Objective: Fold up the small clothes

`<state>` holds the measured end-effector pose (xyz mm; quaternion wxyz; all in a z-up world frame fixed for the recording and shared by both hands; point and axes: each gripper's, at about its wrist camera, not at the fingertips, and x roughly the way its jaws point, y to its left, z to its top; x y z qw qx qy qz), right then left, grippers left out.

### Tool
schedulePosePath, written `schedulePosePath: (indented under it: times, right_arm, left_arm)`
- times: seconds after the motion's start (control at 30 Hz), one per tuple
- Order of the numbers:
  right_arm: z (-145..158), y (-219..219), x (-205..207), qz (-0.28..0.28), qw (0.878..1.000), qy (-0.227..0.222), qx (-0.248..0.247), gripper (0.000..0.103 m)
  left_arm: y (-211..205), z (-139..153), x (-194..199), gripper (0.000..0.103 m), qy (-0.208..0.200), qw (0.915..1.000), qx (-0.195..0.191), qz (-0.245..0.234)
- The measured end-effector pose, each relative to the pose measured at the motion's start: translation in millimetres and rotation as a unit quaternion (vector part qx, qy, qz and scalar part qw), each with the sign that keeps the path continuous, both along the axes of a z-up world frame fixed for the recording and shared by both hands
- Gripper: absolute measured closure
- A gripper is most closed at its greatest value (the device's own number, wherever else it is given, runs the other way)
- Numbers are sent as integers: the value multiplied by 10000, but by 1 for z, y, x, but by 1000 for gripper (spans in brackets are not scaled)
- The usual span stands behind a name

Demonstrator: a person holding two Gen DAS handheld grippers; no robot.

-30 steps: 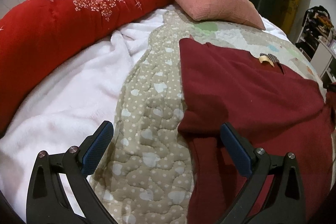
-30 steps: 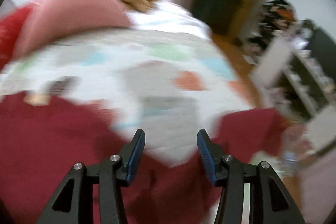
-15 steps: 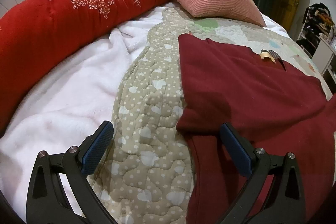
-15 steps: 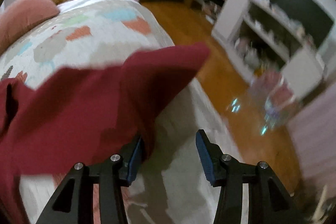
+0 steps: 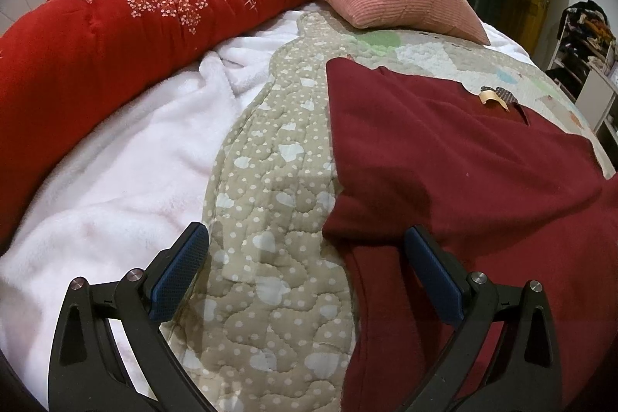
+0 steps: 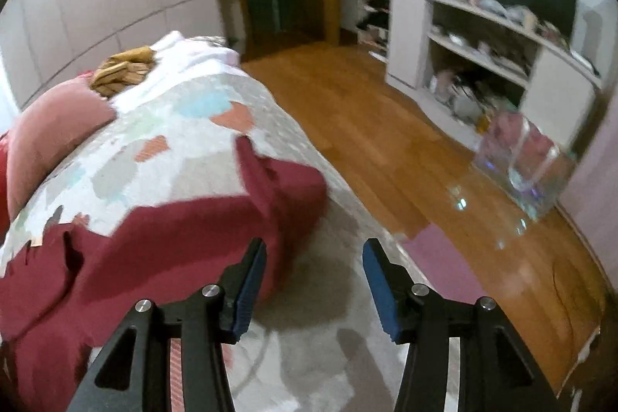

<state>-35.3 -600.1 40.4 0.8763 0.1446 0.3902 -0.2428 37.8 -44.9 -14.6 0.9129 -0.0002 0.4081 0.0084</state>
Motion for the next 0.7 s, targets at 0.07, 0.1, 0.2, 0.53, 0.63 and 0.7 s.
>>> schedulePosePath:
  times: [0.07, 0.1, 0.2, 0.53, 0.63, 0.7]
  right_arm:
    - [0, 9, 19, 255, 9993, 116, -251, 43]
    - [-2, 12, 31, 351, 9986, 185, -348, 43]
    - [-12, 6, 59, 472, 9977, 235, -420, 43]
    - [0, -44, 52, 329, 9925, -656, 979, 96]
    - [34, -39, 40, 672, 9758, -1369, 1564, 96]
    - [58, -24, 43, 989, 9652, -1710, 1714, 96]
  left_arm:
    - [0, 3, -2, 1, -69, 10000, -8, -11]
    - [1, 6, -4, 1, -136, 9999, -12, -28]
    - [-1, 17, -11, 1, -356, 9992, -97, -142]
    - [-21, 42, -15, 1, -171, 9936, -861, -712]
    - [-32, 56, -9, 1, 14, 9834, -1480, -1052]
    - [-40, 63, -2, 1, 54, 9809, -1528, -1199]
